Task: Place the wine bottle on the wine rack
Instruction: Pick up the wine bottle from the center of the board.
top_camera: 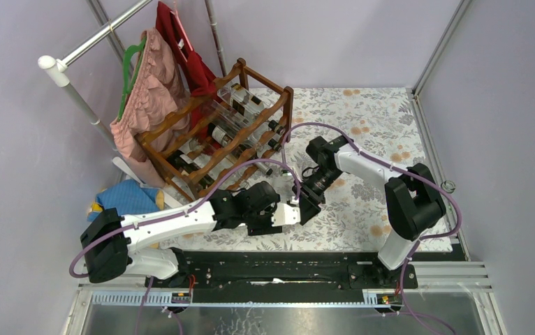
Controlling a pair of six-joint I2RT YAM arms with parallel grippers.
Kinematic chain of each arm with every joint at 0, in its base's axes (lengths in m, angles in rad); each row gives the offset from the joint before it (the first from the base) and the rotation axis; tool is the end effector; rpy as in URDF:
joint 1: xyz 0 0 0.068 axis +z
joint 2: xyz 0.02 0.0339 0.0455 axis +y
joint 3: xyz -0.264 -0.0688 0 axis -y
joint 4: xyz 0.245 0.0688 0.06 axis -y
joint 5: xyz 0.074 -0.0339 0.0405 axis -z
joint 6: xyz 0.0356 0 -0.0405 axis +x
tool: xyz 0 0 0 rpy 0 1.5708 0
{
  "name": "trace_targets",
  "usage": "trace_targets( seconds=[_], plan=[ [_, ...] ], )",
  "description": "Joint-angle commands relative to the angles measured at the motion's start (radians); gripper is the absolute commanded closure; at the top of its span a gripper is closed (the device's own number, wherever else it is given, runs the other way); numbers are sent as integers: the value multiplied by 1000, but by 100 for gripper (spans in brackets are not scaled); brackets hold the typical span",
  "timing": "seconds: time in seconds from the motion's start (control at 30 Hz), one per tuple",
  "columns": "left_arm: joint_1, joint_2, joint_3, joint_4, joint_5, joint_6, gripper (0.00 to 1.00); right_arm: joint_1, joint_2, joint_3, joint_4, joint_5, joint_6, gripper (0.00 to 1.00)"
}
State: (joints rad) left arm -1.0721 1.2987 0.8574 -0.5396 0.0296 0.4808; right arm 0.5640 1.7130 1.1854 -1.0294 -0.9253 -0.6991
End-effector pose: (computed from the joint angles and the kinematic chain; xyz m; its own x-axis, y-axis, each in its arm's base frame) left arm 0.1221 -0.2263 0.2263 0.0572 0.8615 -0.5046 0.9691 0.0735 0.2355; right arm 0.2389 0.1847 0.2079 -0.4339 -0.7325 -0.5246 -0.7971 0.0407 0.6025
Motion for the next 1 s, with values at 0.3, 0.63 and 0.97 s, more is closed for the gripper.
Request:
trace_targets(
  seconds=[0.3, 0.63, 0.97],
  plan=[
    [6, -19, 2, 49, 19, 7, 100, 10, 11, 68, -54, -29, -20, 43],
    [6, -19, -6, 40, 33, 18, 100, 6, 22, 81, -77, -26, -35, 53],
    [6, -26, -4, 40, 14, 14, 100, 6, 40, 85, -95, -27, -46, 56]
  ],
)
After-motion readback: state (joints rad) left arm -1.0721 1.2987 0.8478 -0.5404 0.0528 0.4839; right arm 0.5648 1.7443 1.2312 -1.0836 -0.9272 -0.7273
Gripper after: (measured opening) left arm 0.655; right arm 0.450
